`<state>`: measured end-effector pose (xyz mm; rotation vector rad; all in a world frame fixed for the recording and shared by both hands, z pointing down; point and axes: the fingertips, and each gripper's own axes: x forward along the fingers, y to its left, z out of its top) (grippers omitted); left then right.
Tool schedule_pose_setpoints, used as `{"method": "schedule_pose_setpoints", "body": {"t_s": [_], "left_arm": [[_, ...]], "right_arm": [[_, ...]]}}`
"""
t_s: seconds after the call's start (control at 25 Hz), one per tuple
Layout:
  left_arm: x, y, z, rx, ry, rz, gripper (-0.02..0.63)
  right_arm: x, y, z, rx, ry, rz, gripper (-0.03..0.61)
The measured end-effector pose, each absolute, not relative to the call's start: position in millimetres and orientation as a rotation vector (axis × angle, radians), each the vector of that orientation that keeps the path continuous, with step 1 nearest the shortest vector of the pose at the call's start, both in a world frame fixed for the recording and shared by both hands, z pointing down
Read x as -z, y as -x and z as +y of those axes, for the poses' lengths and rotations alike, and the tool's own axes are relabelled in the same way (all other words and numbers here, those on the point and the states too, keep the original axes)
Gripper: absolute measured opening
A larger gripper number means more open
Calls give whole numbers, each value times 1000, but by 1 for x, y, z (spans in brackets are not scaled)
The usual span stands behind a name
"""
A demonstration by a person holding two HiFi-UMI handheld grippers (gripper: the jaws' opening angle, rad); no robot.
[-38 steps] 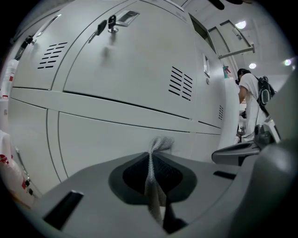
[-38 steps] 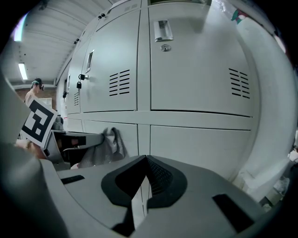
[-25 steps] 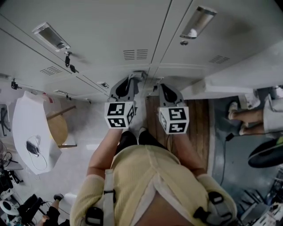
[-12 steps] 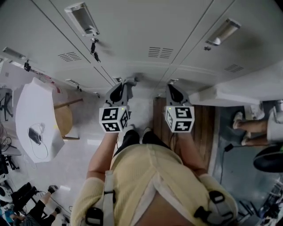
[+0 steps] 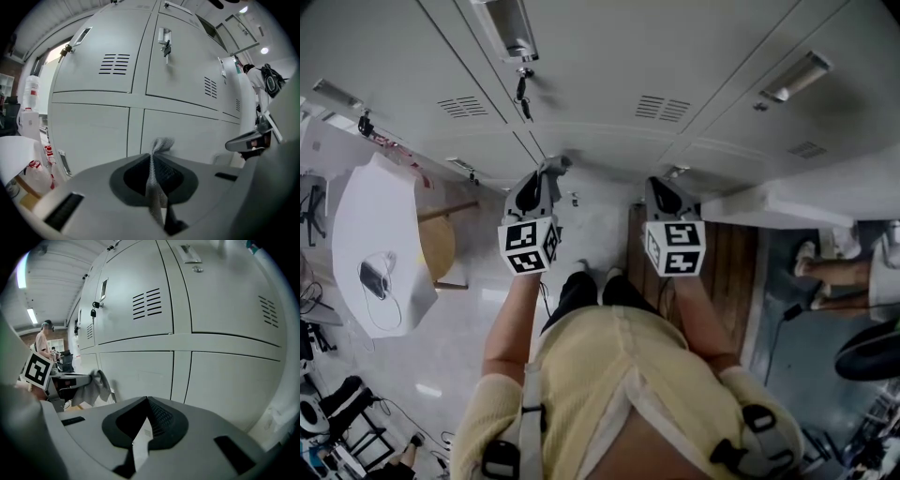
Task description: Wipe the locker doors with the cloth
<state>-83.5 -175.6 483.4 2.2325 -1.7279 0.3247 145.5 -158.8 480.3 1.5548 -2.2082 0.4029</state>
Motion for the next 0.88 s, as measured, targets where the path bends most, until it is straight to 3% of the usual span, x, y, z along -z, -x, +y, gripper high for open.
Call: {"method": "schedule_pose_setpoints", "body": {"t_s": [0.36, 0.88], "left_arm": [[-500, 91, -195, -343, -2202, -1745, 17], [-504, 18, -200, -378, -2354, -1558, 17]], "right_arm": [[-485, -139, -158, -412, -1527, -2212, 5], [-487, -166, -153, -454, -1605, -2169, 4]]}}
